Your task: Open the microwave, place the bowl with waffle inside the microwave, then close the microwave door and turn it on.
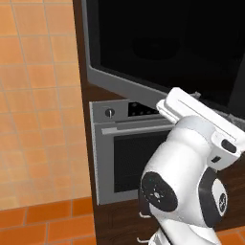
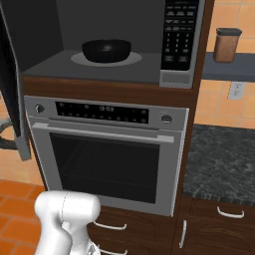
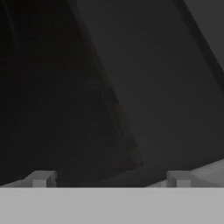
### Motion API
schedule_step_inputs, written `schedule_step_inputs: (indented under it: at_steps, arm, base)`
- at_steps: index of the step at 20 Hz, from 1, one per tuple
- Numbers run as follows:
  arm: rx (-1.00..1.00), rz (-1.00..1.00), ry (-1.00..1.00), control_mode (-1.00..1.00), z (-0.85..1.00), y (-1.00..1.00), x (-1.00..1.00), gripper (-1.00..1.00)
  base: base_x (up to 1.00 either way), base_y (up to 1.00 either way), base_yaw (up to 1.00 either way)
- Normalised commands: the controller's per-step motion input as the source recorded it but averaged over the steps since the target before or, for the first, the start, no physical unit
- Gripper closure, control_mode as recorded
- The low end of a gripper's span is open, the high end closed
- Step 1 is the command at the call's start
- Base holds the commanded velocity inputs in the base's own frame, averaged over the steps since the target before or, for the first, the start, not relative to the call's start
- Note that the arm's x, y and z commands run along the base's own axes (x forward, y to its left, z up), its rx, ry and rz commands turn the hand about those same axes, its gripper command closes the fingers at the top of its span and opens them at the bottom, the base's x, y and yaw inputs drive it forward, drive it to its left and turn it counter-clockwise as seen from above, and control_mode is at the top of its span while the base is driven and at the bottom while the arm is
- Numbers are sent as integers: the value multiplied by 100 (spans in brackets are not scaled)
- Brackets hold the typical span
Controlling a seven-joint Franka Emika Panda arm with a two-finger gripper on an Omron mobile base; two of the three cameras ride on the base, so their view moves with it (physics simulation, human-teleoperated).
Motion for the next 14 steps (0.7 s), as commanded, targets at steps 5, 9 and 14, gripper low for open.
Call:
schedule_step_inputs:
  at_steps: [5, 9, 14]
  arm:
    - [12, 43, 19, -100, 0, -13, 99, -100]
    - [12, 38, 16, -100, 0, -11, 98, -100]
    - [5, 28, 14, -100, 0, -21, 75, -100]
  base:
    - [0, 0, 0]
    - [0, 0, 0]
    - [0, 0, 0]
